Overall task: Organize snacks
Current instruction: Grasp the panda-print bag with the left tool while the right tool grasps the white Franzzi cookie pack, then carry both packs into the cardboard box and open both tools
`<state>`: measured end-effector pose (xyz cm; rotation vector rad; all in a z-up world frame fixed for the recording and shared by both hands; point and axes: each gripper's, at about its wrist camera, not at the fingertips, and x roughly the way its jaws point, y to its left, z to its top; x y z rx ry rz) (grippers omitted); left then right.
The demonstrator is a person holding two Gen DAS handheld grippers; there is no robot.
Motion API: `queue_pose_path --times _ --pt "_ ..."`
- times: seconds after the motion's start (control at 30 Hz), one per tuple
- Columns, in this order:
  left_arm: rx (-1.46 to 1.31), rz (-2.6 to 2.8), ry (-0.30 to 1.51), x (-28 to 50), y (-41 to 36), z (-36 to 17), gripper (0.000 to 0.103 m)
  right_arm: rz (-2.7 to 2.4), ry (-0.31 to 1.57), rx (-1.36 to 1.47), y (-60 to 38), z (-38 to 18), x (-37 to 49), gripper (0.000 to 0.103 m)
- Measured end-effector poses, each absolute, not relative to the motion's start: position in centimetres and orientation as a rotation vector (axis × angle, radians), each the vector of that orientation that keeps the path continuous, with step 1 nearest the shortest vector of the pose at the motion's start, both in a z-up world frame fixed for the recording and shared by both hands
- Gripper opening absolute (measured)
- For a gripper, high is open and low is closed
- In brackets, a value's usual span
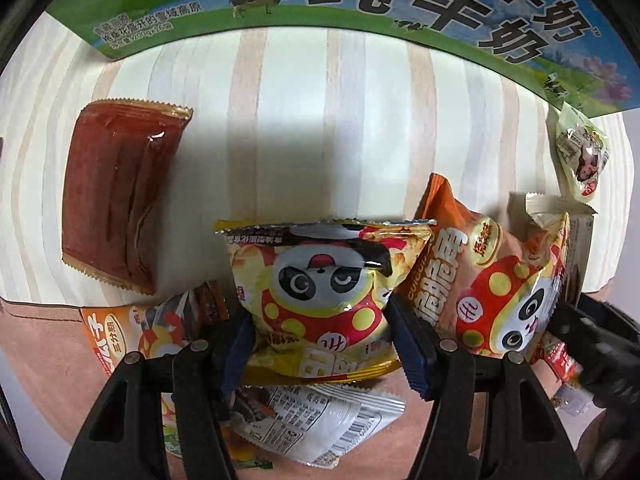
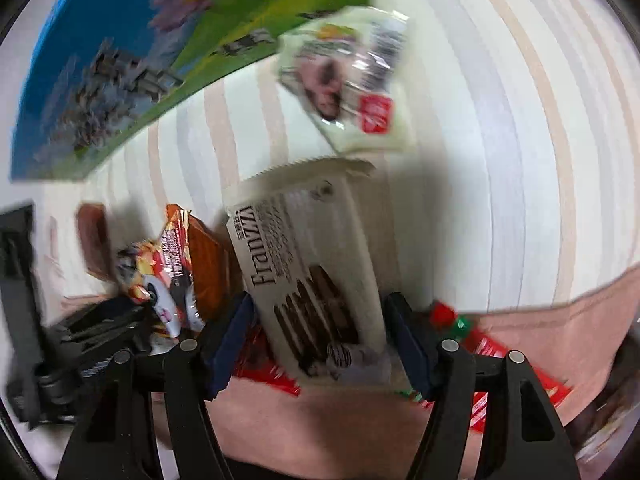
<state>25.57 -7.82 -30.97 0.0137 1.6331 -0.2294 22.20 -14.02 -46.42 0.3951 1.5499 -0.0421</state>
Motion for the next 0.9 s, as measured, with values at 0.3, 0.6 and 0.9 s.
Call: queue_pose_path --times 0.3,0.6,0.9 --pt "0.007 -0.176 1.558 22.5 -7.5 -28.5 0.057 -0.084 1.464 0.383 -15.4 -44.0 19.5 0.061" --pt "-0.064 -0.208 1.495 20.1 -7.2 -21.0 0.057 -0.004 1.354 0.567 -19.7 -37.3 16.3 0.061" --pt "-0.150 -0.336 1.323 26.1 -8.5 -8.0 0.057 0.130 1.184 0.619 -19.8 -26.1 21.3 0.061"
